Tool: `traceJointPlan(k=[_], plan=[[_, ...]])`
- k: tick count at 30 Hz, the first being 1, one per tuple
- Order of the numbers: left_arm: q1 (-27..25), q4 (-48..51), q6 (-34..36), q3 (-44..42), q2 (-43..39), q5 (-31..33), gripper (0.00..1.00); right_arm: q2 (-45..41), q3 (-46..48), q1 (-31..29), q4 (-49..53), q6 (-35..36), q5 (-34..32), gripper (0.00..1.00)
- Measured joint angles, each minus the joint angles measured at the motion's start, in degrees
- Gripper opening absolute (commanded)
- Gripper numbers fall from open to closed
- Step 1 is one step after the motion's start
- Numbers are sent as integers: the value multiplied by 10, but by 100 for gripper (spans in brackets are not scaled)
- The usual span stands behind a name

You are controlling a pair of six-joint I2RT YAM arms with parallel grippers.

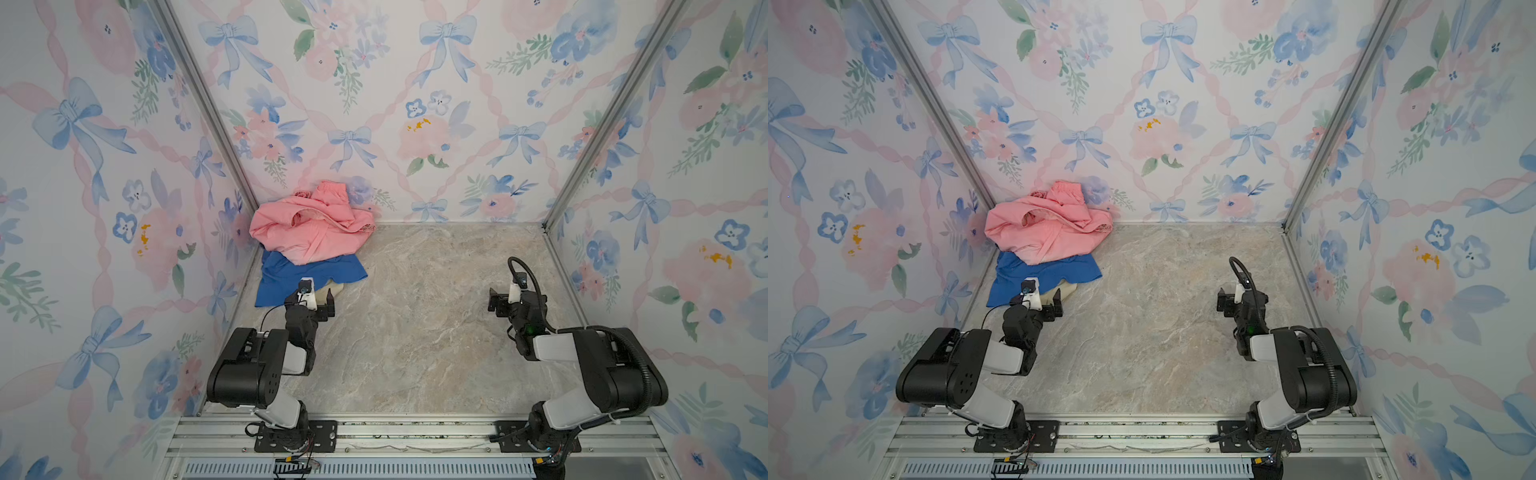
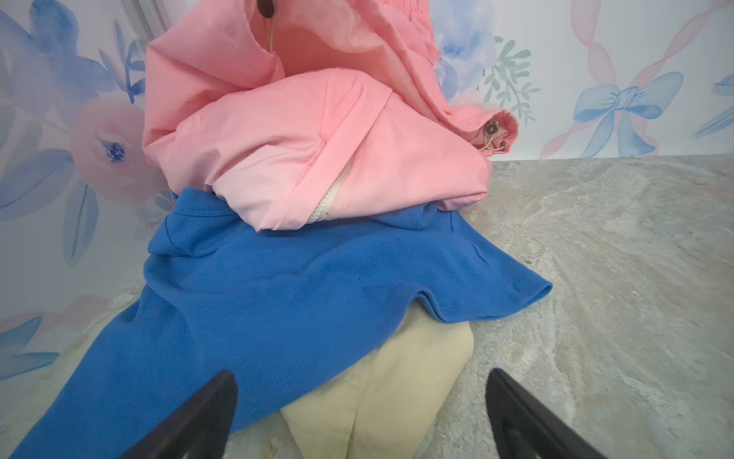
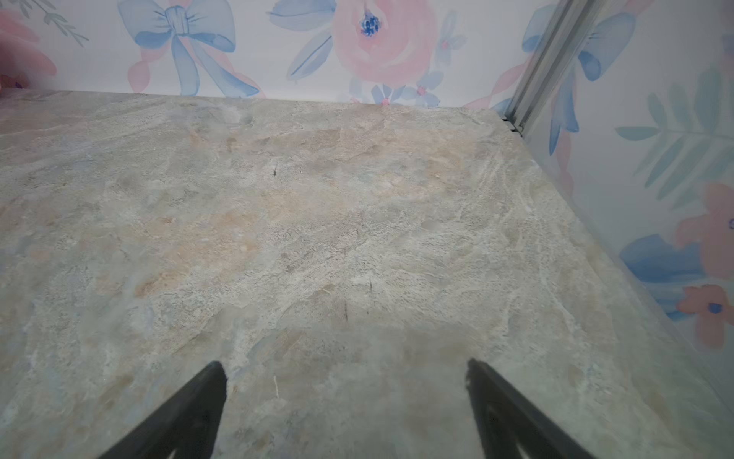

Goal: Pick out a specific cloth from the pile
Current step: 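Reach the left gripper to the cream garment while the right arm advances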

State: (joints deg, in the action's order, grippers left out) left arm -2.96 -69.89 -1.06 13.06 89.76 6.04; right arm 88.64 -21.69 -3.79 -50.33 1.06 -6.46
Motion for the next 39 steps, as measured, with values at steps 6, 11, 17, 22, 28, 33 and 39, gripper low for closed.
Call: traceJointPlan(k=[6, 11, 17, 22, 28, 33, 39], plan=[[2, 3, 0, 0, 0, -3, 98, 0, 0, 0, 0, 0, 0, 97], [23, 4, -1, 0, 0, -27, 98, 0, 0, 1, 0, 0, 0, 97], [26, 4, -3, 0, 0, -46, 98, 0, 0, 1, 0, 0, 0, 97], [31, 6, -7, 0, -3, -51, 98, -2, 3, 0, -10, -2, -4, 97], [-1, 135, -26, 0, -192, 26, 94, -201, -4, -60, 136, 5, -64, 97], [-53, 417, -98, 161, -312, 87, 79, -323, -158, -196, 336, -13, -89, 97], [-73, 675, -149, 307, -222, 67, 69, -330, -240, -408, 475, -82, -88, 97]])
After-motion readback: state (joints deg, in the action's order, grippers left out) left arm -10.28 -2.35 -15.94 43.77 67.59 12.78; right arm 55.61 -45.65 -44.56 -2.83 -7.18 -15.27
